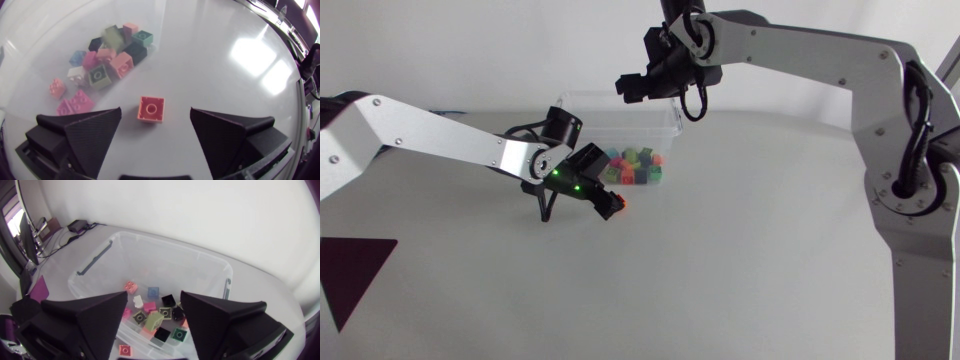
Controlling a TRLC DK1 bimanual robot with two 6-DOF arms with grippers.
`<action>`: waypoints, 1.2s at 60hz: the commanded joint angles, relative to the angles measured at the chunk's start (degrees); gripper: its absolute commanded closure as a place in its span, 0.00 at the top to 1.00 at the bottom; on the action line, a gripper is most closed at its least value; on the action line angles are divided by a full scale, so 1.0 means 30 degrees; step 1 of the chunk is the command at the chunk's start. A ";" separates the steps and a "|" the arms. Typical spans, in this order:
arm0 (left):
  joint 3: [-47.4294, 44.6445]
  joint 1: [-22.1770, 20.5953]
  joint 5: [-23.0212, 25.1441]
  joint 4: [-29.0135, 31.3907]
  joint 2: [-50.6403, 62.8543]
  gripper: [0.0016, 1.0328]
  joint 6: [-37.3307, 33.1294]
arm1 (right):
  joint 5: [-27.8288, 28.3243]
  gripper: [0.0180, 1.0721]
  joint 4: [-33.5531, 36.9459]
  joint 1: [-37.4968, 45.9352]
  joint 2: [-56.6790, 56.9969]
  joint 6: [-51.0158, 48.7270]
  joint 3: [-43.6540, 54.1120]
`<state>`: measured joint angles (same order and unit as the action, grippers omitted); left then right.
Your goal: Place the duplo bricks in the container
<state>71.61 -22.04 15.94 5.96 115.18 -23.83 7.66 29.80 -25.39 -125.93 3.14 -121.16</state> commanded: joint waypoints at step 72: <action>0.2291 -0.0065 -0.1008 0.5017 -0.0364 0.21 -0.1489 | 0.0112 0.96 -0.3606 0.6704 1.8070 -0.3184 1.9353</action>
<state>80.25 -22.52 12.99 19.79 120.14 -27.09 8.86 20.40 -6.83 -74.74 -4.36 -67.29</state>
